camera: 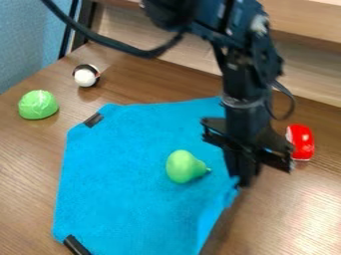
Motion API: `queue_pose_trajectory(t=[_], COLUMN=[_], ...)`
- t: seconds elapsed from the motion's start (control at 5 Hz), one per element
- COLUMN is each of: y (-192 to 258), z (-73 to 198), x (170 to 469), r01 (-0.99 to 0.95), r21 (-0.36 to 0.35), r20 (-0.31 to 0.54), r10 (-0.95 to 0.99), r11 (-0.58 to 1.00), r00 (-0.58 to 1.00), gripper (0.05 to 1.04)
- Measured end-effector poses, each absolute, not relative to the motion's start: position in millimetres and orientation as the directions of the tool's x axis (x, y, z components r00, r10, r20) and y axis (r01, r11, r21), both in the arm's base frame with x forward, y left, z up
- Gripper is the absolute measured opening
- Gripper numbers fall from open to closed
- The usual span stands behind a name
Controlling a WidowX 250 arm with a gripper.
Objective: Fold the clothes from bottom of right to top of left
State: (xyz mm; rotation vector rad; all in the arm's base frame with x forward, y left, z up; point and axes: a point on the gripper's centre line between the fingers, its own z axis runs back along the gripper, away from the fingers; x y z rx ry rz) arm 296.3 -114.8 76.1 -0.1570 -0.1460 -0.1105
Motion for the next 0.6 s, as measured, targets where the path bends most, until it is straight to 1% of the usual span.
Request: queue_pose_trajectory(t=[0.4, 0.6], y=[-64, -43], z=[90, 90], x=[302, 302], r01=[0.030, -0.006], r21=[-0.150, -0.162], r20=[0.163, 0.148], r10=[-0.006, 0.030], r11=[0.988, 0.987], r00=[0.987, 0.989], gripper=[0.069, 0.069])
